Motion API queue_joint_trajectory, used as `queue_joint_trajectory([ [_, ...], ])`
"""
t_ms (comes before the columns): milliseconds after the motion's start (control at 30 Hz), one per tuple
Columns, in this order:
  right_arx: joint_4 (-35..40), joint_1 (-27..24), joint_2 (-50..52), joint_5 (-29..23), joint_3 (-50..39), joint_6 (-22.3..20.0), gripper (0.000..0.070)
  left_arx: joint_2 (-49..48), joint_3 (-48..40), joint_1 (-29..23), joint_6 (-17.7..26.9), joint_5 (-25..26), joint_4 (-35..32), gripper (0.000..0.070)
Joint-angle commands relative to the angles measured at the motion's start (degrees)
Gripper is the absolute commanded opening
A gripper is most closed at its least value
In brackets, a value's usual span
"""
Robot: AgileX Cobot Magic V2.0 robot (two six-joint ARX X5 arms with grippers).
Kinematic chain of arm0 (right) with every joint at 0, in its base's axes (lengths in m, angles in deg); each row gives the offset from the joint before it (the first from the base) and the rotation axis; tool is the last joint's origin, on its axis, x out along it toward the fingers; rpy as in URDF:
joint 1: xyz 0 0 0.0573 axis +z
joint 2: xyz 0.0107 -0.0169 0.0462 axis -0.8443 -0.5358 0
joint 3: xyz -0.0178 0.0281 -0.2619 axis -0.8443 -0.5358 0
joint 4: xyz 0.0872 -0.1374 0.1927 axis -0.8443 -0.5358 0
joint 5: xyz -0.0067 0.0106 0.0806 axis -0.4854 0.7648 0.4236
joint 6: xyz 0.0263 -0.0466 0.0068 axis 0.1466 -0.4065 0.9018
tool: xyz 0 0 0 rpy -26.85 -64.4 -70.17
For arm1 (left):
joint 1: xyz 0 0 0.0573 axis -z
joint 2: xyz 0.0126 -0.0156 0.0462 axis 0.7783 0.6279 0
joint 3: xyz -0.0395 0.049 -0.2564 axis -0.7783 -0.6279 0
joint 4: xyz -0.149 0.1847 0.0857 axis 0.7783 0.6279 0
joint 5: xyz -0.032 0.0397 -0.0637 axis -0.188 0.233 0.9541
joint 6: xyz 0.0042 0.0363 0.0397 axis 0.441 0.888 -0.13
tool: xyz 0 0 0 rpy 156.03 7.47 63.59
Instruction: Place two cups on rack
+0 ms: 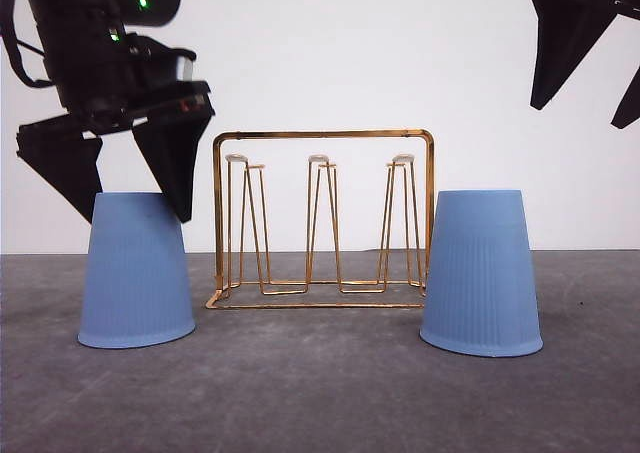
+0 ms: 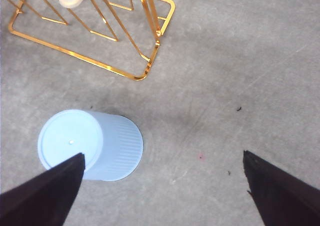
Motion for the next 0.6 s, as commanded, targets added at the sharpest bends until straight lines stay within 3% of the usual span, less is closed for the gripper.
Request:
queue_joint_trajectory([
  [0, 0.2, 0.2, -0.7, 0.3, 1.0, -0.1, 0.0644, 1.2, 1.0, 0.3, -0.1, -0.2, 0.0, 0.0586],
  [67, 0.2, 0.2, -0.7, 0.3, 1.0, -0.1, 0.0644, 1.3, 1.0, 0.3, -0.1, -0.2, 0.0, 0.0524],
  [167, 0.2, 0.2, -0.7, 0.3, 1.0, -0.1, 0.0644, 1.3, 1.0, 0.3, 0.0, 0.0, 0.2, 0.0371],
  [367, 0.2, 0.2, -0.7, 0.3, 1.0, -0.1, 0.0644, 1.2, 1.4, 0.4, 0.3, 0.1, 1.3, 0.0351],
  [567, 0.2, 0.2, -0.7, 0.3, 1.0, -0.1, 0.0643, 1.2, 10.3, 0.3, 2.3, 0.0, 10.2, 0.0351],
])
